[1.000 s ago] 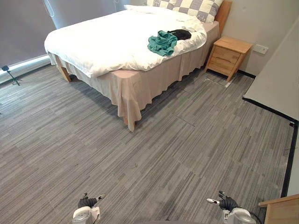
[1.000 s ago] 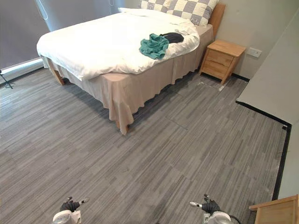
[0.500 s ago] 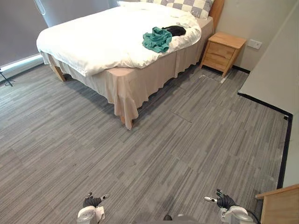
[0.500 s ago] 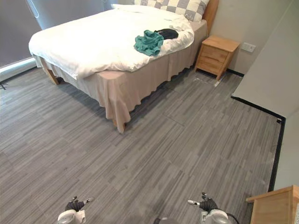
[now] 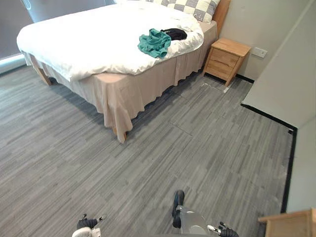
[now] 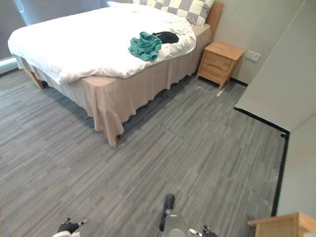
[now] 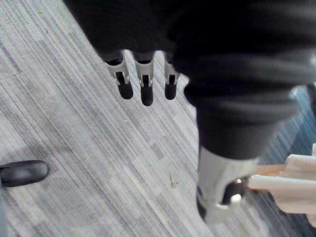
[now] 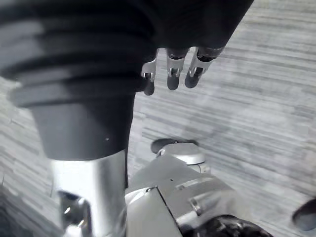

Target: Tidy the bed and pick cloth on bed and put in laundry

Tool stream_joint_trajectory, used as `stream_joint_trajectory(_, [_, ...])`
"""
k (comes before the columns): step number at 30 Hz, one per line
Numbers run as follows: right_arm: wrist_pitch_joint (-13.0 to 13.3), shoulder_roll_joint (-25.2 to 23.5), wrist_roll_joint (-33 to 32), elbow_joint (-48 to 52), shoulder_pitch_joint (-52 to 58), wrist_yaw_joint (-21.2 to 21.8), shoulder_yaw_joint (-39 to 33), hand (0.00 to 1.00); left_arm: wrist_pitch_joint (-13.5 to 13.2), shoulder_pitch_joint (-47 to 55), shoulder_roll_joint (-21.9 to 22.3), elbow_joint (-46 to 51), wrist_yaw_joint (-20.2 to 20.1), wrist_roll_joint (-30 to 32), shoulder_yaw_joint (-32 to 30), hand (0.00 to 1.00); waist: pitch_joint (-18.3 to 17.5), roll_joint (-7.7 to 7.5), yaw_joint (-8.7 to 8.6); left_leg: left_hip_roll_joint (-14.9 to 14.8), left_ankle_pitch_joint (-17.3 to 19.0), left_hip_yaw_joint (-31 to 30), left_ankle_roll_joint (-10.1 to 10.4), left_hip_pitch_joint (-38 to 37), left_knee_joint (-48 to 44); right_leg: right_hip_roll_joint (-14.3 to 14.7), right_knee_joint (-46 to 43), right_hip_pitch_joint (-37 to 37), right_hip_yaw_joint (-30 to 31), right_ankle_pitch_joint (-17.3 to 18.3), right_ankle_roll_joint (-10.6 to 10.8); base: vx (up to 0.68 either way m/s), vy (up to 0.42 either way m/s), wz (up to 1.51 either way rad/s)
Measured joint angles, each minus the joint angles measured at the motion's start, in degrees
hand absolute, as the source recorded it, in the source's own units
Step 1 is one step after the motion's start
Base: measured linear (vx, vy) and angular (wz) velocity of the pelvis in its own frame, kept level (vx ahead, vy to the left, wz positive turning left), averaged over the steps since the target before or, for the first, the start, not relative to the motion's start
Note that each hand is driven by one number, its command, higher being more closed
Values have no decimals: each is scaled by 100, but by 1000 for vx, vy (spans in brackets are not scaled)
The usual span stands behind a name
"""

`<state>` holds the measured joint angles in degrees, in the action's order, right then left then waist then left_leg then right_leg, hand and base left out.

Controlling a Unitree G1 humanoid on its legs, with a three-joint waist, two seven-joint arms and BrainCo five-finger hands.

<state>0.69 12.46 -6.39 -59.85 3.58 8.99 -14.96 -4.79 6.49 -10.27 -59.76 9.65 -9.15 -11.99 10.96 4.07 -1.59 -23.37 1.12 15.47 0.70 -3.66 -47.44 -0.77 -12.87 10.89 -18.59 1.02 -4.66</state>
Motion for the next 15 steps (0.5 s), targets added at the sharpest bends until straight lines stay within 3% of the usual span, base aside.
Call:
stream_joint_trajectory(1, [18,38,99,-10,-54,-12,30,0,-24,-6,89,4,-6,-5,7,0,83,79,48,55,291,-319,309,406,-744,104,114,-290,100,104,-121,621,-229,-31])
stream_joint_trajectory(2, [41,86,193,-27,-139,-18,87,0,-70,-1,131,3,-32,-5,19,0,164,80,103,220,558,-481,436,751,-1213,160,197,-582,176,208,-217,701,-202,-55])
stream_joint_trajectory(3, [128,101,198,-63,-204,7,222,0,-178,114,181,100,-108,-43,16,0,238,-43,285,735,921,-434,441,1314,-1127,175,394,-1128,352,450,-216,682,-192,-56])
stream_joint_trajectory(4, [156,106,198,-76,-246,5,221,0,-230,172,210,147,-108,-92,16,0,249,-62,343,858,963,-333,396,1443,-926,176,465,-1259,396,501,-200,667,-179,-84])
stream_joint_trajectory(5, [219,129,196,-37,-361,0,223,0,-344,281,292,238,-111,-252,13,0,241,-90,475,1120,982,114,337,1729,33,183,651,-1604,543,610,-81,445,-106,-55])
stream_joint_trajectory(6, [221,134,195,3,-373,0,223,0,-363,298,309,248,-111,-278,13,0,240,-89,484,1157,977,239,337,1783,291,191,703,-1666,558,628,-60,712,-126,-52])
stream_joint_trajectory(8, [274,203,178,238,-443,6,247,0,-447,384,430,297,-108,-463,43,0,224,-76,494,1601,349,1603,226,1858,3139,260,1219,-2390,499,771,97,628,-68,-13])
stream_joint_trajectory(9, [279,217,177,309,-422,7,255,0,-448,382,433,298,-107,-465,74,0,220,-69,494,1661,220,1878,154,1855,3510,298,1336,-2548,452,814,124,691,14,3])
stream_joint_trajectory(11, [274,265,171,507,-321,4,307,0,-448,353,455,306,-98,-570,71,0,180,-54,488,1853,114,2497,-247,1851,4059,456,1411,-3074,313,1175,353,773,49,14])
stream_joint_trajectory(12, [263,296,172,496,-292,5,374,0,-447,353,459,311,-90,-579,72,0,89,-60,494,1918,121,2459,-351,1861,4143,497,1351,-3135,291,1308,445,738,70,10])
stream_joint_trajectory(13, [221,327,176,464,-268,41,491,0,-428,377,439,291,-78,-633,61,0,-85,-113,500,2051,-267,2243,-1128,1872,4237,460,1018,-3146,286,1657,575,897,96,27])
stream_joint_trajectory(14, [205,286,201,347,-297,136,592,0,-376,321,395,247,-70,-673,71,0,-275,-460,471,2381,-464,2229,-1503,1854,4204,86,215,-2875,77,1980,925,760,97,40])
stream_joint_trajectory(15, [228,282,241,198,-329,191,605,0,-351,230,412,226,-79,-673,119,0,-339,-591,457,2532,-314,2103,-1468,1781,4209,-151,-776,-2529,-29,2029,1078,736,146,50])
